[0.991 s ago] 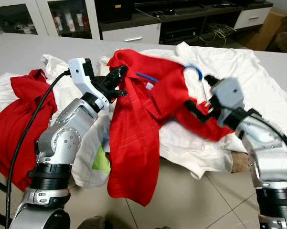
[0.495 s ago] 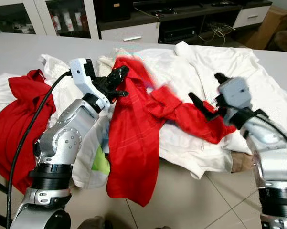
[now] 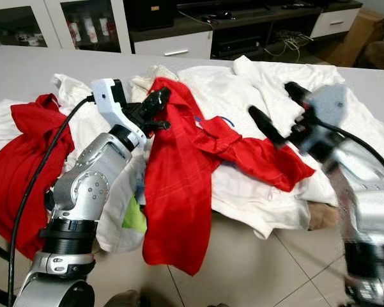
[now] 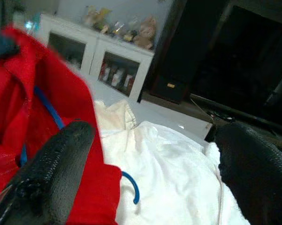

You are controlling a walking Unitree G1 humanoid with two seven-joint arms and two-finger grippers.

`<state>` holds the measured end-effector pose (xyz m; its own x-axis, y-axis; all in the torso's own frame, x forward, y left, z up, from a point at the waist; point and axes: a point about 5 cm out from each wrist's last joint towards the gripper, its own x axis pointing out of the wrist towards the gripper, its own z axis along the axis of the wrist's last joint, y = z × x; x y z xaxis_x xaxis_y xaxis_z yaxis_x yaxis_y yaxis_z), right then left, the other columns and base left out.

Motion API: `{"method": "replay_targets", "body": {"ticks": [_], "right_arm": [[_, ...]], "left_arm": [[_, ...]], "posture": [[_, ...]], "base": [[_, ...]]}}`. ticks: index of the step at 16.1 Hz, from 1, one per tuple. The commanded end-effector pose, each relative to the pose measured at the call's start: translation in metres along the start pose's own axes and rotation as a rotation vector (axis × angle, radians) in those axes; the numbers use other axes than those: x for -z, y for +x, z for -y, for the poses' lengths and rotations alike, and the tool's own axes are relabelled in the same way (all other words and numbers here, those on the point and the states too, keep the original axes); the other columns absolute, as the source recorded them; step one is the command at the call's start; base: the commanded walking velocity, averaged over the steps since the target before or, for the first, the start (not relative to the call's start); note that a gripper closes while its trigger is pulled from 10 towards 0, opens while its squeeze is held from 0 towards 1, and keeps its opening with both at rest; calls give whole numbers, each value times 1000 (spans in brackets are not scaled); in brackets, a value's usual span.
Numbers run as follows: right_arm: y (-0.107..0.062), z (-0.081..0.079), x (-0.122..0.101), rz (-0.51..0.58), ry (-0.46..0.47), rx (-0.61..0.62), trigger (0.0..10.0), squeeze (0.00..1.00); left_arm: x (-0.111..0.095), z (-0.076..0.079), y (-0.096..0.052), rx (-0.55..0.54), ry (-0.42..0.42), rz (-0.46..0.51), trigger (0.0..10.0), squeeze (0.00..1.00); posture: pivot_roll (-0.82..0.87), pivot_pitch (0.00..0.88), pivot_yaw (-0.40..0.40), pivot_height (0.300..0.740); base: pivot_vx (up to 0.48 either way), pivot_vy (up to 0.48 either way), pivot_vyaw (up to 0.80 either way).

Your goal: Hang hanger

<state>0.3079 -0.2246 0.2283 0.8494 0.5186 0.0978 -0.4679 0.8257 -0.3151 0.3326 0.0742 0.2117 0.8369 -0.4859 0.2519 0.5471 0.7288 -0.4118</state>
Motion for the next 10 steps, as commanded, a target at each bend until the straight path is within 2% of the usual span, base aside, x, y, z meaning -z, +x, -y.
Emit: {"method": "replay_targets", "body": {"ticks": [1,2,4,5,6,9,10], "right_arm": [[10,-9,0,-20,-56,-55,10000,0],[23,-14,2,-53,-139,-90,10000,298],[48,-22,5,-98,-244,-153,10000,631],[54,-25,9,-122,-261,-167,10000,941],[59,-27,17,-160,-265,-180,10000,1000],[67,-35,30,-209,-279,-222,10000,1000],[69,-37,32,-212,-262,-244,10000,969]], "left_arm": [[-10,5,2,30,22,57,0,0],[-13,6,1,34,17,82,0,0],[-13,8,0,36,8,100,0,0],[-11,9,-1,37,12,99,0,0],[-10,10,-1,38,16,102,0,0],[-11,6,-4,29,17,115,0,0],[-12,6,-4,28,18,116,0,0]], "posture": [[54,0,22,740],[57,0,16,740],[61,0,7,740],[66,0,1,740],[73,0,-5,740],[81,0,-7,740],[80,0,-5,740]], "base": [[0,0,0],[0,0,0],[0,0,0],[0,0,0],[0,0,0],[0,0,0],[0,0,0]]}}
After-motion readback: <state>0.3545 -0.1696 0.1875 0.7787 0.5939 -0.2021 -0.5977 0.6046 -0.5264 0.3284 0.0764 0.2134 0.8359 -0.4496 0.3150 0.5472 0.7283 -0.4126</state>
